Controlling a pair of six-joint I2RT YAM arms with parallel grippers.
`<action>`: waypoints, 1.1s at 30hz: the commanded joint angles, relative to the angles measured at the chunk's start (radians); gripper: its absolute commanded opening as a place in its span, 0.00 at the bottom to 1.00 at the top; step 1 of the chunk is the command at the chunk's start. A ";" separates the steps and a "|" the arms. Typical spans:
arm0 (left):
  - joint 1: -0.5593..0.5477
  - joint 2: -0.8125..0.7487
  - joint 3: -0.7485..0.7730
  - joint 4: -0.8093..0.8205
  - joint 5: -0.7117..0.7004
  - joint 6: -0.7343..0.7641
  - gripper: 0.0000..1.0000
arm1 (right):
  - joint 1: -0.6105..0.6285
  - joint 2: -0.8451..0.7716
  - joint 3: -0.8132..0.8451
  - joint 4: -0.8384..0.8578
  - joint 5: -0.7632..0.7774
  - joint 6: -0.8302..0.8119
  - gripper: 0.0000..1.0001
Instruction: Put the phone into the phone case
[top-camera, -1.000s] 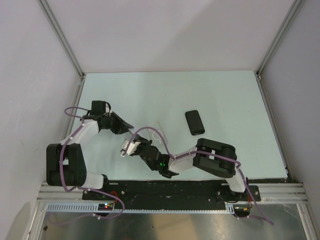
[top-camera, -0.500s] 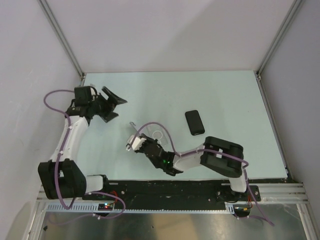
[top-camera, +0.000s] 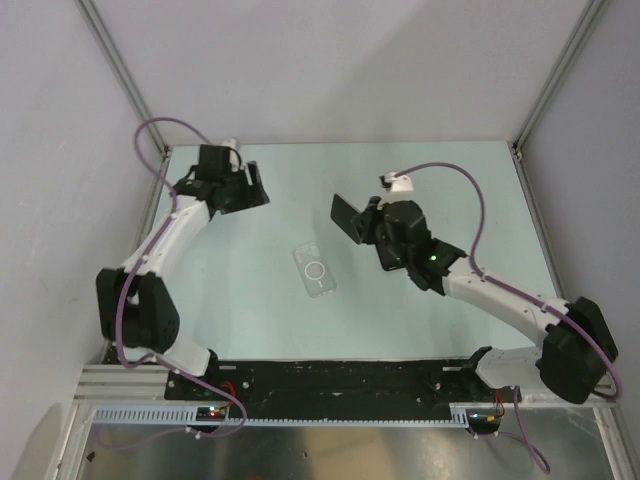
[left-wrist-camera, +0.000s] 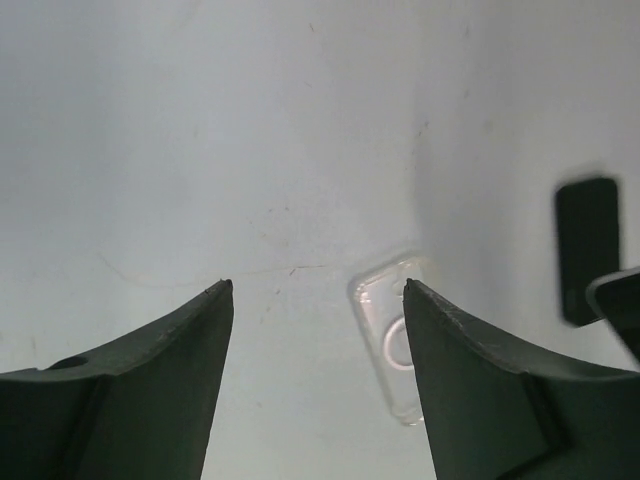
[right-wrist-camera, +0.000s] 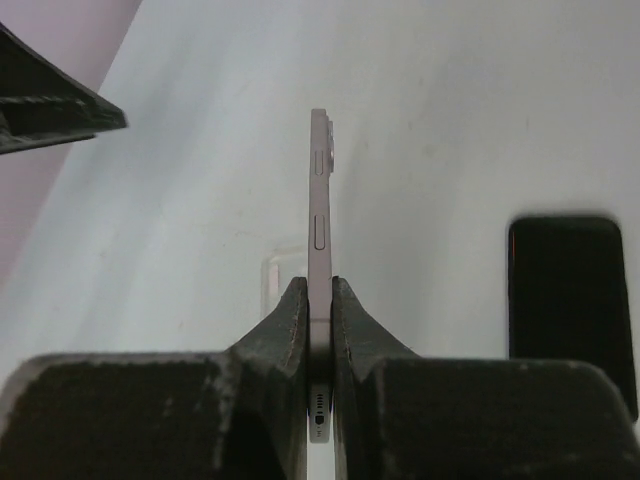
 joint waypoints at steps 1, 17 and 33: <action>-0.098 0.128 0.085 0.004 -0.028 0.266 0.72 | -0.111 -0.115 -0.082 -0.179 -0.240 0.321 0.00; -0.304 0.437 0.186 -0.076 0.064 0.510 0.60 | -0.485 -0.240 -0.223 -0.169 -0.733 0.458 0.00; -0.317 0.523 0.176 -0.120 0.051 0.511 0.41 | -0.602 -0.111 -0.223 -0.031 -0.969 0.626 0.00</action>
